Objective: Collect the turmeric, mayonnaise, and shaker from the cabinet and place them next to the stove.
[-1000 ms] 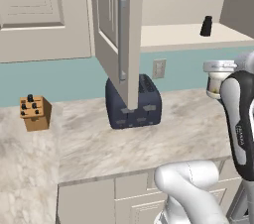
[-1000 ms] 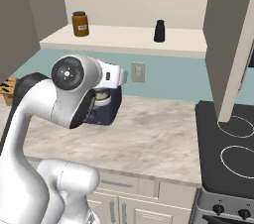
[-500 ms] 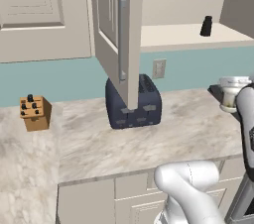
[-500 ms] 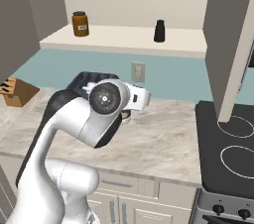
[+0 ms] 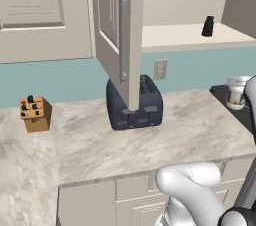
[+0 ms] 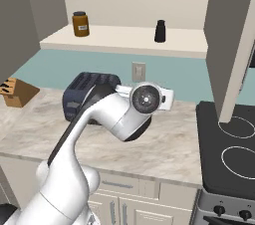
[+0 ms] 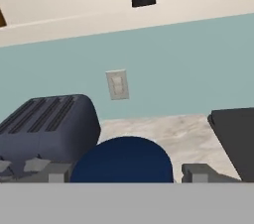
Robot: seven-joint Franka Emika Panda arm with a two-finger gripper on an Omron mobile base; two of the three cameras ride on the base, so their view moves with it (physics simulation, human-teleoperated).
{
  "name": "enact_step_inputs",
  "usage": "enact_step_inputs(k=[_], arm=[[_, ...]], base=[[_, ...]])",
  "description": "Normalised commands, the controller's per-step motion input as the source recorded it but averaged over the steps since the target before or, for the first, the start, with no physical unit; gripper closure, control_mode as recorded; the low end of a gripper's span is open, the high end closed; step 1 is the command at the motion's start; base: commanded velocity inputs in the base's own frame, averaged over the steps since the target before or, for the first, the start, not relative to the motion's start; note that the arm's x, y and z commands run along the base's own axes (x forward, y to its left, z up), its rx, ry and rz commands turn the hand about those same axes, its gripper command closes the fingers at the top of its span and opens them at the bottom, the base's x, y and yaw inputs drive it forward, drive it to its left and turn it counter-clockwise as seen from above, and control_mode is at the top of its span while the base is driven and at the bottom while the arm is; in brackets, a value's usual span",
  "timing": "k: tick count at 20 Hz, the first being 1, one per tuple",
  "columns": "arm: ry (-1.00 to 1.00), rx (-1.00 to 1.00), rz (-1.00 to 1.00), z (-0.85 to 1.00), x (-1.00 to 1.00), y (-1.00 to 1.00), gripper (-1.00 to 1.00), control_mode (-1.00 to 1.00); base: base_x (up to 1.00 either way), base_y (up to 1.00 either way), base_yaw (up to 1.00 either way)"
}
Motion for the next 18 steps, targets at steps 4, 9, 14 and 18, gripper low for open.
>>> enact_step_inputs(k=[4,9,14,18], arm=[[0.0,0.0,0.07,-0.13,0.55,-0.35,1.0,-1.0],[0.0,0.0,0.11,-0.32,0.56,-0.31,1.0,-1.0],[-0.04,0.0,0.11,-0.4,0.46,-0.24,1.0,-1.0],[-0.05,0.0,0.12,-0.38,0.42,-0.26,1.0,-1.0]], base=[[0.0,0.0,0.0],[0.0,0.0,0.0],[0.0,0.0,0.0],[0.0,0.0,0.0]])
